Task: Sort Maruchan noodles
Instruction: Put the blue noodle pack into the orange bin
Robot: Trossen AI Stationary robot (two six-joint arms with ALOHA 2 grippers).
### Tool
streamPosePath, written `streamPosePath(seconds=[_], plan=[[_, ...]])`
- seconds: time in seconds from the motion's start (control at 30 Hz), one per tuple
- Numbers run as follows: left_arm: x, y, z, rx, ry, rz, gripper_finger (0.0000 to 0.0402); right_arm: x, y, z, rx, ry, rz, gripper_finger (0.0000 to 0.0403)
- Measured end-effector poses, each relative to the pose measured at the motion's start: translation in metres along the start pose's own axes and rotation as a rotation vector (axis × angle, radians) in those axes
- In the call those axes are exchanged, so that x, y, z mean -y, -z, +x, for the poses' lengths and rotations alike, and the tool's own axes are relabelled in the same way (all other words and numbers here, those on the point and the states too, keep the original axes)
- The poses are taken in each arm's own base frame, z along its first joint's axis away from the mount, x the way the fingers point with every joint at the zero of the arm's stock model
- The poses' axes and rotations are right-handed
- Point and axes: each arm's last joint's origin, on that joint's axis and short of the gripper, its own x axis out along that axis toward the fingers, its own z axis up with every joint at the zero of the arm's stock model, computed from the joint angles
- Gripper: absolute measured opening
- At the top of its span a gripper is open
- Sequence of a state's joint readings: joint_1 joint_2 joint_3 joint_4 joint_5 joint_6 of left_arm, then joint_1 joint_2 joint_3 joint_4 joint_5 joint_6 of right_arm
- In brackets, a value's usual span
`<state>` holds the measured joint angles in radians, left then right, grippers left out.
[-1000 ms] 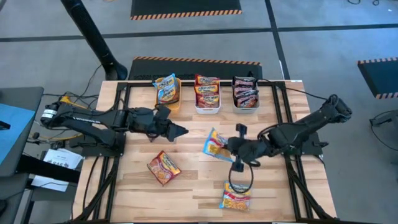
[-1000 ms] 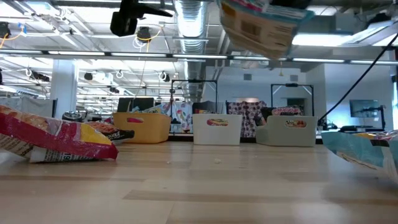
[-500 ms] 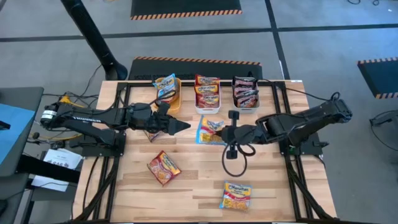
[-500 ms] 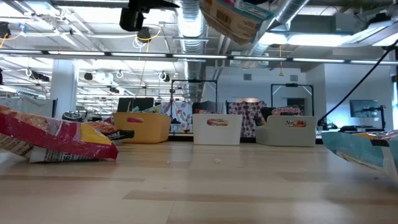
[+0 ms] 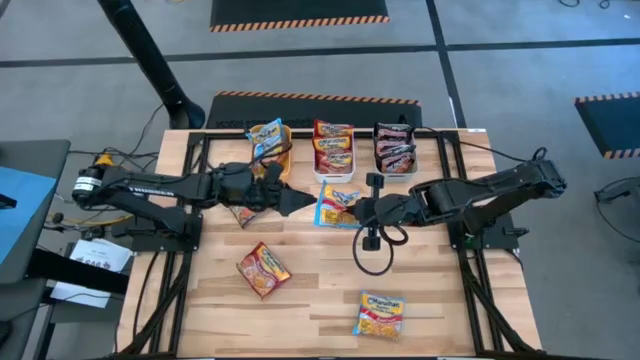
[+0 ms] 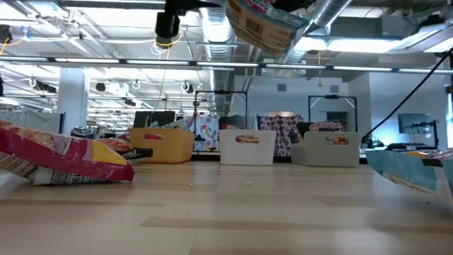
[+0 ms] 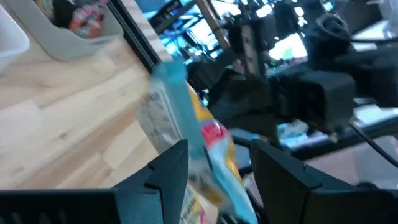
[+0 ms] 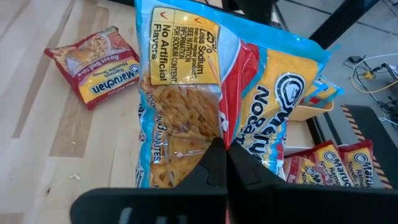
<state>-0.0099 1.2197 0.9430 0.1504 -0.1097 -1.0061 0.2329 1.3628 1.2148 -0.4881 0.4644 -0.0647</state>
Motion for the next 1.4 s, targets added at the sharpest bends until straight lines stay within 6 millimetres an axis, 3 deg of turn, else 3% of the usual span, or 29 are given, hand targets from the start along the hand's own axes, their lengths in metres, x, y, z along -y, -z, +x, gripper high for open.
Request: streamPosePath(seconds=[0.33,0.57,1.03,1.17,1.4], plan=[[-0.015,-0.004,0.018,-0.013,-0.053,-0.008,0.0161,0.001,0.0,0.001,0.0,0.002,-0.02,0.0006],[-0.021,-0.005,0.031,-0.033,0.005,-0.017,0.0161,0.003,-0.001,0.001,0.011,-0.012,-0.044,0.0006],[-0.037,0.005,0.051,-0.141,0.023,-0.037,0.016,0.004,0.001,0.002,-0.005,-0.018,-0.036,0.0006],[-0.036,0.005,0.051,-0.152,0.032,0.003,0.014,0.004,0.001,0.002,-0.004,-0.017,-0.034,0.0006],[-0.036,0.006,0.051,-0.157,0.041,0.082,0.0063,0.004,0.001,0.002,-0.004,-0.009,-0.031,0.0006]])
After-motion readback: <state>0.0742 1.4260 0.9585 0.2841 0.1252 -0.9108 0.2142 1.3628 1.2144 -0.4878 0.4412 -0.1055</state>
